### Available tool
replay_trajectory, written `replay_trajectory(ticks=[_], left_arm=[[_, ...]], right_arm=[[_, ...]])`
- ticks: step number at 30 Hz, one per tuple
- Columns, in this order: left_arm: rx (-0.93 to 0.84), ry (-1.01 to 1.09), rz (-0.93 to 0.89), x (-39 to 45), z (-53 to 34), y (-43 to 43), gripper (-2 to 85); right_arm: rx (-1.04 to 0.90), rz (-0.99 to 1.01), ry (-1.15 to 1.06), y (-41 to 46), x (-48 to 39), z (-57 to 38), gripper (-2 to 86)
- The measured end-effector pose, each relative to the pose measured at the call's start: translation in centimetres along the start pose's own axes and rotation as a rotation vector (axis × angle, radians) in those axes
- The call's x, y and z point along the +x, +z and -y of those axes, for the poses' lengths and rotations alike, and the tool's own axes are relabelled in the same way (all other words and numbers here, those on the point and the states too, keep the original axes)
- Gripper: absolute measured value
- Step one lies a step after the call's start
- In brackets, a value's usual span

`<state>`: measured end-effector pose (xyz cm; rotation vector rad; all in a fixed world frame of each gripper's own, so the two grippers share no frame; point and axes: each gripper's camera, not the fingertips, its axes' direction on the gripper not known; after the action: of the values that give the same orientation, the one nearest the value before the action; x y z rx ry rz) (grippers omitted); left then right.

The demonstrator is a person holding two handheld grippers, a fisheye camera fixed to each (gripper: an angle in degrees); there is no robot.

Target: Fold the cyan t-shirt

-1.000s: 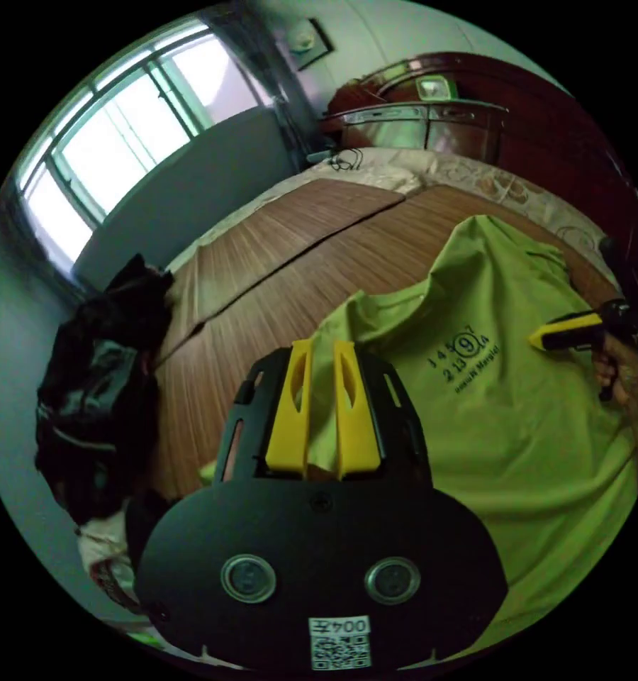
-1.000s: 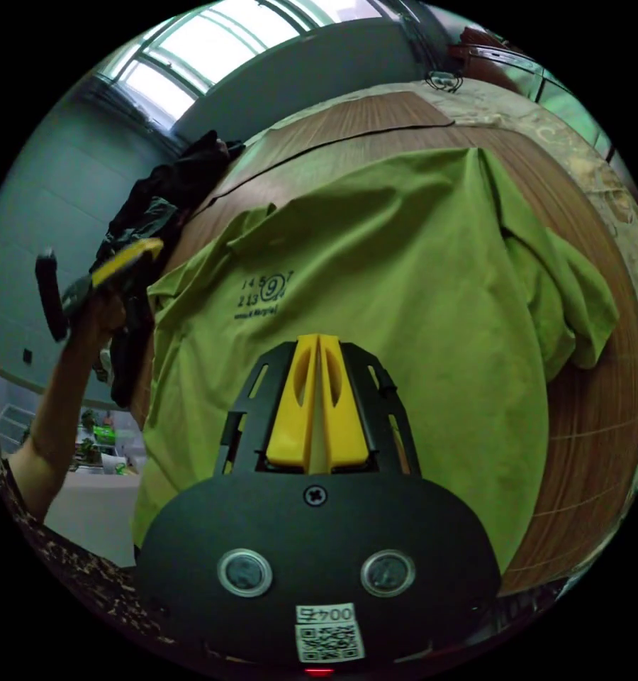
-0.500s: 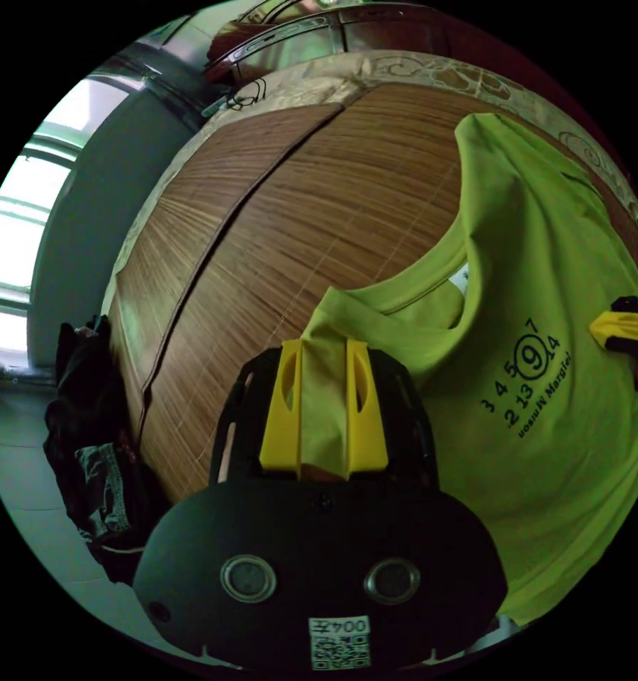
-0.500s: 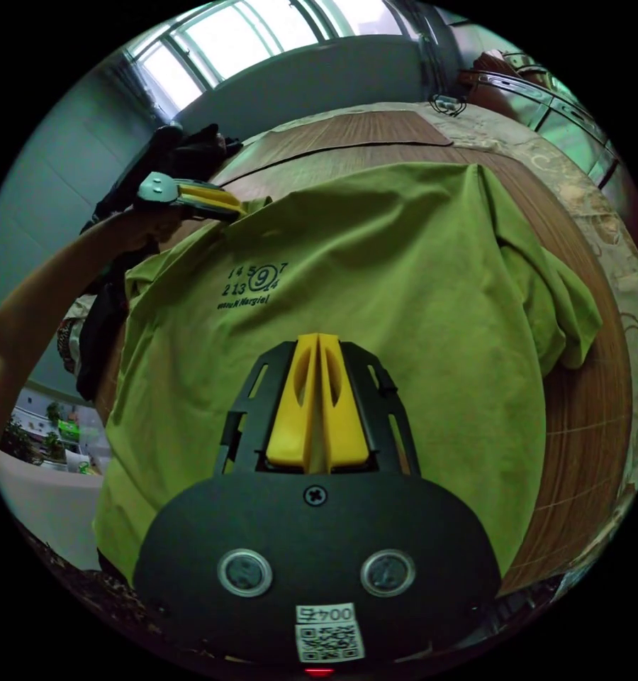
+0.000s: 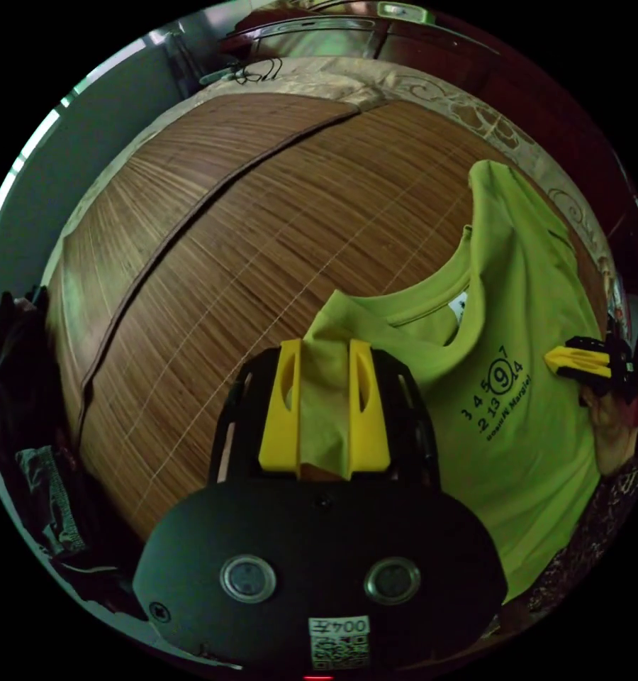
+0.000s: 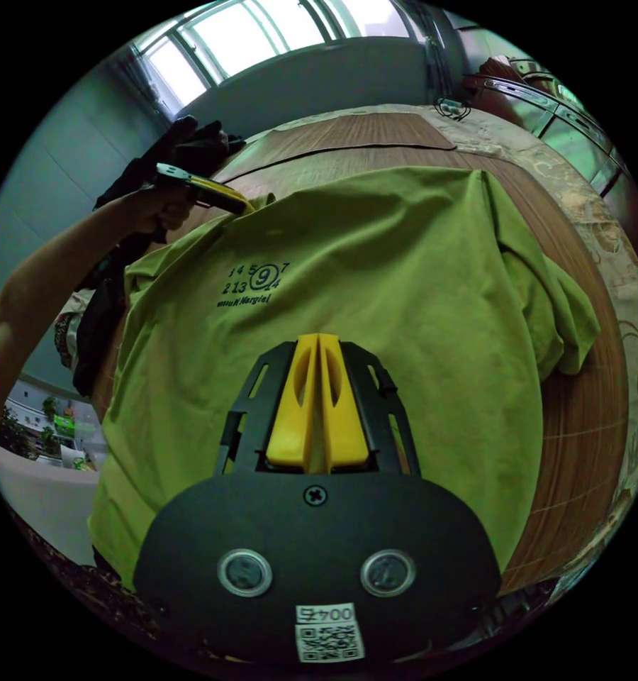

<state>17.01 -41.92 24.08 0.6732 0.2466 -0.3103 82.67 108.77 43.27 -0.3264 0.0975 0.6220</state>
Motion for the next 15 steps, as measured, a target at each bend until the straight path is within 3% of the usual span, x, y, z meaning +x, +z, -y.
replay_trajectory(ticks=[3, 8, 13, 15], left_arm=[[0.057, -0.057, 0.120, -1.4, -0.2, -0.8, 3.0], [0.168, -0.218, 0.102, -5.5, -1.6, -2.7, 1.3], [0.097, -0.545, 0.132, -11.9, -3.5, -2.1, 0.8], [0.079, -0.578, 0.122, -13.4, -4.5, -2.0, 1.0]], right_arm=[[-0.002, 0.001, -0.006, 0.5, -0.1, -0.2, -0.7], [-0.003, -0.016, -0.021, 1.2, -0.4, -0.4, -0.7], [-0.004, -0.043, -0.033, 1.9, -0.9, -0.7, -0.7], [-0.005, -0.041, -0.032, 2.1, -1.0, -0.8, -0.7]])
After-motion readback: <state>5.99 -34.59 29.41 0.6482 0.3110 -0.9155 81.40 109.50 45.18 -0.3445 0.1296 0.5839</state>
